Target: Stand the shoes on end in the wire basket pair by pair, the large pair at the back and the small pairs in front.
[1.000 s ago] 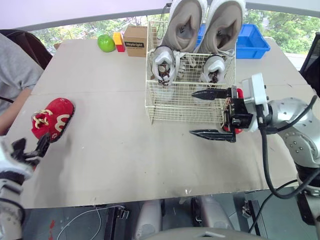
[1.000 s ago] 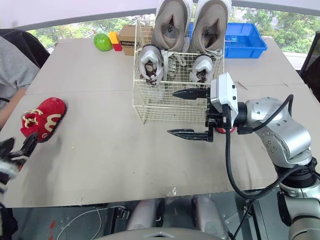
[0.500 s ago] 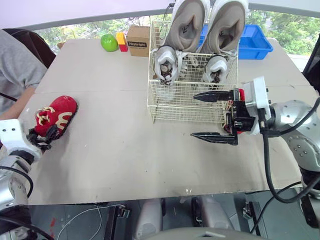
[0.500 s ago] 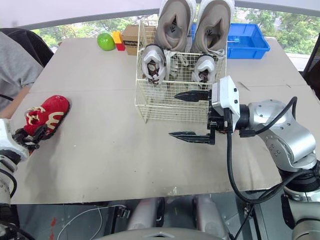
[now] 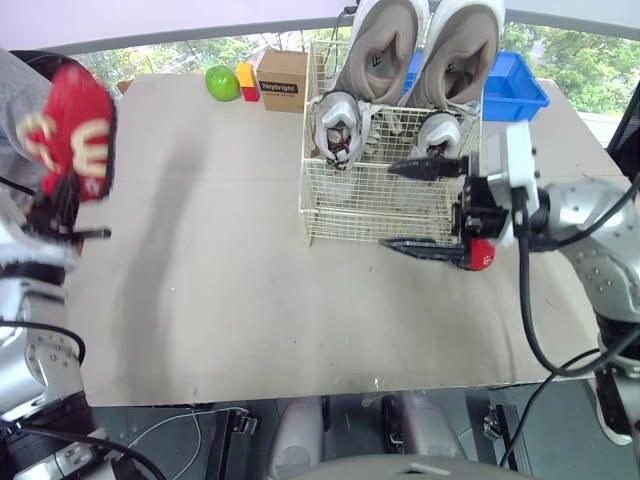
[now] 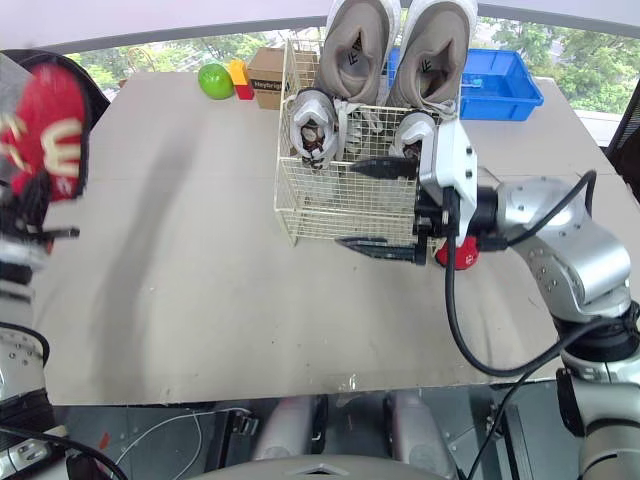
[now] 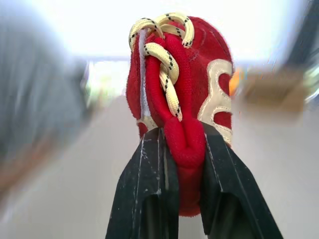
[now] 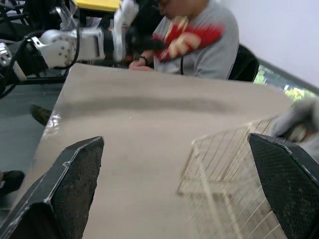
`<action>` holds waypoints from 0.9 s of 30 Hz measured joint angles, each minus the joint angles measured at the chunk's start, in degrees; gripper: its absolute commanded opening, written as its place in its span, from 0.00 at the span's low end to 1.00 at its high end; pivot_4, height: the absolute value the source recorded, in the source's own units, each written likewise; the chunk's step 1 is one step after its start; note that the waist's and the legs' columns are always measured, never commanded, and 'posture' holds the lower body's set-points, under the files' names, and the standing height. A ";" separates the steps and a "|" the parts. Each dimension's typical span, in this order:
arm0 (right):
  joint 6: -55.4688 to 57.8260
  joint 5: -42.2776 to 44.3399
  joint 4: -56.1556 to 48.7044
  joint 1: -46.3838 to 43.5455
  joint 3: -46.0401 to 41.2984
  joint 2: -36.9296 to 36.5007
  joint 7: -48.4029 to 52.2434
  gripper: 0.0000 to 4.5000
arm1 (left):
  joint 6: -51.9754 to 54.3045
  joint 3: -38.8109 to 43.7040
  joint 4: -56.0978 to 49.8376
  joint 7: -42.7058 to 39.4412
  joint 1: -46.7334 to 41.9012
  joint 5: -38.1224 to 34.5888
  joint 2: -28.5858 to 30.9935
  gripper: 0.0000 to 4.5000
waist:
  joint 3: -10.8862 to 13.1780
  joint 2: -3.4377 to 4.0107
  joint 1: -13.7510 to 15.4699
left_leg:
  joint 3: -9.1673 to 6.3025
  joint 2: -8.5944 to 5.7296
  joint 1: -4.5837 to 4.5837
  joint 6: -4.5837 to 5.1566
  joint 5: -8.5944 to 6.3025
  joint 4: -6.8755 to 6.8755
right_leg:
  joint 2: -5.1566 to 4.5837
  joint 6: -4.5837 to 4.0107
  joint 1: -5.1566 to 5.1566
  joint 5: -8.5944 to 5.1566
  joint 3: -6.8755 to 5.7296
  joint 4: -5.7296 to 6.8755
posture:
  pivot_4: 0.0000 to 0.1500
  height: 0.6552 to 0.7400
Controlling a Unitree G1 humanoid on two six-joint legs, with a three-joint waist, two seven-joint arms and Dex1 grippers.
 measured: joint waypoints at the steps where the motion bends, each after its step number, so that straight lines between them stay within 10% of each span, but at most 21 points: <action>1: 0.71 -0.04 1.27 -2.23 0.28 -0.26 0.37 1.00 | -1.31 -1.49 -2.58 -1.36 -0.52 0.28 0.81 0.05 | 0.02 0.05 -0.03 | 0.07 -0.02 0.02 0.00 0.00 0.00 | -0.01 0.00 0.00 0.00 0.01 0.01 | 1.00 1.00; 13: 10.55 -3.87 23.38 -38.40 6.44 -4.45 12.15 1.00 | -33.22 -25.60 -2.69 -28.33 -15.00 14.10 10.96 0.05 | 0.27 0.66 -0.38 | 0.77 0.05 0.08 0.03 -0.01 -0.25 | 0.56 -0.02 -0.21 -0.02 0.18 -0.02 | 1.00 1.00; 24: 20.93 -11.90 36.33 -44.83 19.47 -1.34 21.63 1.00 | -49.50 -34.95 8.19 -35.46 -23.33 16.88 9.97 0.05 | 0.31 0.72 -0.22 | 1.01 0.06 -0.93 0.06 -0.01 0.13 | 0.54 0.06 -1.30 0.01 0.35 0.43 | 1.00 1.00; 27: 24.48 -12.07 38.16 -44.85 21.50 -1.00 24.34 0.84 | -51.42 -35.36 8.98 -36.39 -24.40 16.89 10.01 0.05 | 0.32 0.74 -0.23 | 1.02 0.05 -0.93 0.06 -0.01 0.13 | 0.56 0.06 -1.32 0.01 0.34 0.47 | 1.00 1.00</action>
